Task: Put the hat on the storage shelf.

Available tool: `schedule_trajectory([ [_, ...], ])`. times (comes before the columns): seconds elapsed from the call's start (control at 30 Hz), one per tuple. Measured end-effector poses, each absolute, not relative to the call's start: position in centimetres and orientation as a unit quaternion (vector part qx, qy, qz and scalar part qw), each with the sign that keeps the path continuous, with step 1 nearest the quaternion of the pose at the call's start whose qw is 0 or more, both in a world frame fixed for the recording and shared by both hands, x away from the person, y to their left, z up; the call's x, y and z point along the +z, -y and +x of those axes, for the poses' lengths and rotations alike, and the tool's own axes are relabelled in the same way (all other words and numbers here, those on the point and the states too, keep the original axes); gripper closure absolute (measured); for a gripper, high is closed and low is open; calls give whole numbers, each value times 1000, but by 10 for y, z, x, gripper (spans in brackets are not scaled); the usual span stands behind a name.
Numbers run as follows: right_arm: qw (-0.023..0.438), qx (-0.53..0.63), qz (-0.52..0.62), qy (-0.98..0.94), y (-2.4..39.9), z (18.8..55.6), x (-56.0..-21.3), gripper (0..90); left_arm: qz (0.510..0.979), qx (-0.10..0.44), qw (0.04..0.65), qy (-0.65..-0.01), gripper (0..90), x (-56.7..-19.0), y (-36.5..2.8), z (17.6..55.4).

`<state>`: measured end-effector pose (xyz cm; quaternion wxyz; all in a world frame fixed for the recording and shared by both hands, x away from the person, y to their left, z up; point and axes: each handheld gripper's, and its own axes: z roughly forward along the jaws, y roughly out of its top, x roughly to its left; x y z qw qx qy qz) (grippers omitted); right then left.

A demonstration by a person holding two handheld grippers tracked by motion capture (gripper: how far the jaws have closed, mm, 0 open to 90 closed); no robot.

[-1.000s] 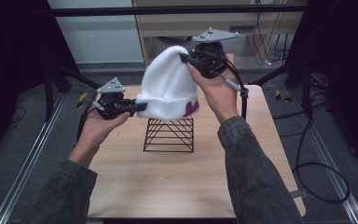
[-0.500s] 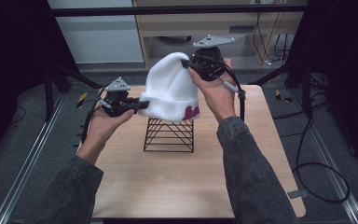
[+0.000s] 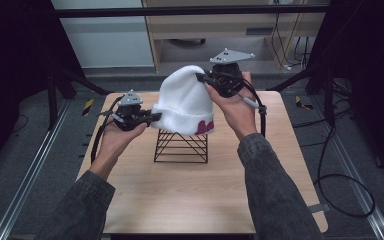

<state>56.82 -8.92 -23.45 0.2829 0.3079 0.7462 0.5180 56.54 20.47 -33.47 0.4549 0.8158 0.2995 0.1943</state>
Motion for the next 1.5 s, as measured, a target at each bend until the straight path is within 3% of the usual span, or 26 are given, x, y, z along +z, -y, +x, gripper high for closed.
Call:
schedule_trajectory([
  [1.5, 246, 478, 278, -796, 75, 558, -273, 826, 825, 186, 438, -306, 752, -382, -234, 556],
])
